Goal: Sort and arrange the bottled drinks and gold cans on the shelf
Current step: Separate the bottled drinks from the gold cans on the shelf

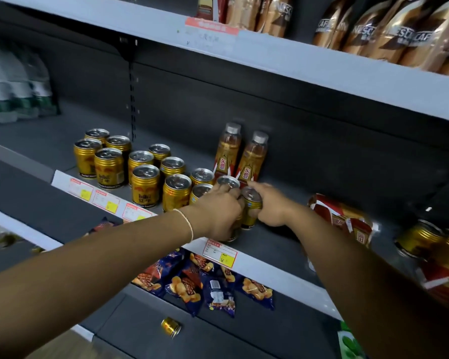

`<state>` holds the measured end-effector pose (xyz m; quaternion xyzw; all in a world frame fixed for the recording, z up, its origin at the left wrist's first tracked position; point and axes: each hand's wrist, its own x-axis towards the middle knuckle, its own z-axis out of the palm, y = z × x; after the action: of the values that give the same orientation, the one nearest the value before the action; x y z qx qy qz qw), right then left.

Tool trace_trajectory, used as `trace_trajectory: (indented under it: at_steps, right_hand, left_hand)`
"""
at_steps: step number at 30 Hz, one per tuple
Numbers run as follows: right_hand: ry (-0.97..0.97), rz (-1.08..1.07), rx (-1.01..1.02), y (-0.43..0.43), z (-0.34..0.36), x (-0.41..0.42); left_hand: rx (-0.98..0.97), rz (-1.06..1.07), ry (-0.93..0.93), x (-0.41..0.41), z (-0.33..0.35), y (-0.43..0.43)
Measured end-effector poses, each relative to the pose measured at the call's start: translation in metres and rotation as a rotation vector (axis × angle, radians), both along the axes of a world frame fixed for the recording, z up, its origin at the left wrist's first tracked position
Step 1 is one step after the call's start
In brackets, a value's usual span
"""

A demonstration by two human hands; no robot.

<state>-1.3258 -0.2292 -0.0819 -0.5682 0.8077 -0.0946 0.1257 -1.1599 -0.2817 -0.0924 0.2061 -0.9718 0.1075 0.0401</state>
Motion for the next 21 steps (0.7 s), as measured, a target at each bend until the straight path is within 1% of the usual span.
trace_trajectory:
  at_steps: [3,5,10,11,13,17,21]
  right_hand:
    - [-0.053,-0.065,-0.134,0.009,-0.008,-0.006]
    - [-0.072,-0.093,-0.218,0.02,-0.011,-0.009]
    - [-0.041,-0.164,-0.379,0.07,0.012,-0.028]
    - [-0.028,-0.173,-0.409,0.083,0.02,-0.034]
    - [0.003,-0.185,-0.455,0.113,0.035,-0.047]
    - [0.047,-0.237,-0.447,0.185,0.054,-0.075]
    - [0.073,-0.325,-0.352,0.272,0.057,-0.102]
  left_hand:
    - [0.076,0.045,0.051,0.0,0.001,0.003]
    - [0.093,0.07,0.047,0.001,0.001,0.005]
    - [-0.032,0.109,0.033,-0.017,0.014,0.027]
    - [-0.041,0.113,0.054,-0.025,0.021,0.034]
    - [0.009,0.11,0.124,-0.044,0.037,0.05]
    - [0.103,0.019,0.242,-0.095,0.069,0.096]
    - [0.159,-0.105,0.262,-0.153,0.077,0.162]
